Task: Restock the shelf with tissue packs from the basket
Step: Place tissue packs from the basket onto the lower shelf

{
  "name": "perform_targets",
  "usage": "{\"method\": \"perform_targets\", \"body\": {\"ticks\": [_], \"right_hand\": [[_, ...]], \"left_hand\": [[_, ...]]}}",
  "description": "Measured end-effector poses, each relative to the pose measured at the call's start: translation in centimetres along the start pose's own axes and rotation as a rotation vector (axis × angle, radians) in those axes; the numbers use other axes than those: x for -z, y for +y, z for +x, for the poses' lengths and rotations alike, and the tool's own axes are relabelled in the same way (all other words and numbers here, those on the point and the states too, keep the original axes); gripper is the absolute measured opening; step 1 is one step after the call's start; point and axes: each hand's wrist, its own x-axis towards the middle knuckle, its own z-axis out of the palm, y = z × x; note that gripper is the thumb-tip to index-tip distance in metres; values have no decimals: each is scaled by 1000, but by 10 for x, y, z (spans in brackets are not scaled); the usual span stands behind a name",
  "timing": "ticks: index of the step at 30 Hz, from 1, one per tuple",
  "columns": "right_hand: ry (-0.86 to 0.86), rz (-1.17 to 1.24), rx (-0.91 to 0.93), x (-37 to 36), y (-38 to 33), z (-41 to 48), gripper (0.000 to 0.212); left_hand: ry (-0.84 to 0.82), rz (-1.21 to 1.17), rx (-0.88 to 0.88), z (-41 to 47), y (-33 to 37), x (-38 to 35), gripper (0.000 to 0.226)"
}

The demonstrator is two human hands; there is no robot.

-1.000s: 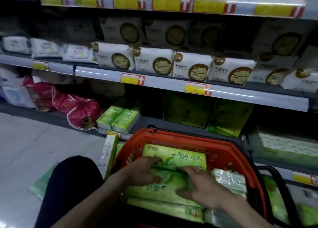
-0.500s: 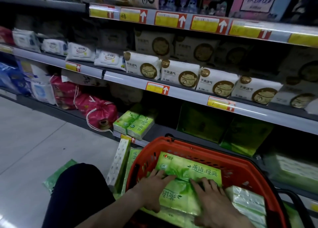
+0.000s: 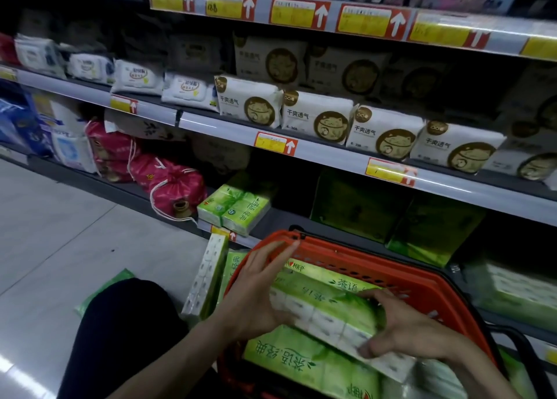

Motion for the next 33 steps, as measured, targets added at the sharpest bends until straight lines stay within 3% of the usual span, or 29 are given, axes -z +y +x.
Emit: {"method": "perform_targets", "body": {"ticks": [3,5,8,10,12,14,17,19,21,24,28,33], "right_hand": [[75,240,30,6,-6,-5,98],[146,318,56,-3,-14,-2,105],[284,326,80,-21,-36,12,114],[361,255,95,-33,-60,21,110],[396,209,85,-49,-87,28,108],[392,197,88,-63,-106,39,104],[343,327,145,-68,-134,55,79],[316,431,149,-62,-155,71,60],[277,588,124,-55,-183,89,44],[148,757,19,-47,-212,120,62],[79,834,-11,-39,-234,149,33],[124,879,-117,-51,-240,199,29]], "left_hand": [[321,-82,226,4,6,-6,124],[358,-384,457,9,11,0,112],[75,-951,712,16,17,7,65],[-51,-1071,750,16,22,1,53],[10,-1120,751,18,21,-5,57],[186,-1132,797,20,18,-1,54],[393,-1137,847,30,14,28,26],[474,-1145,873,42,8,53,28],[463,-1211,915,60,2,80,52],[449,-1230,904,91,-11,115,38],[493,-1109,910,114,-50,137,50],[370,-1154,1051,121,-105,118,42]]}}
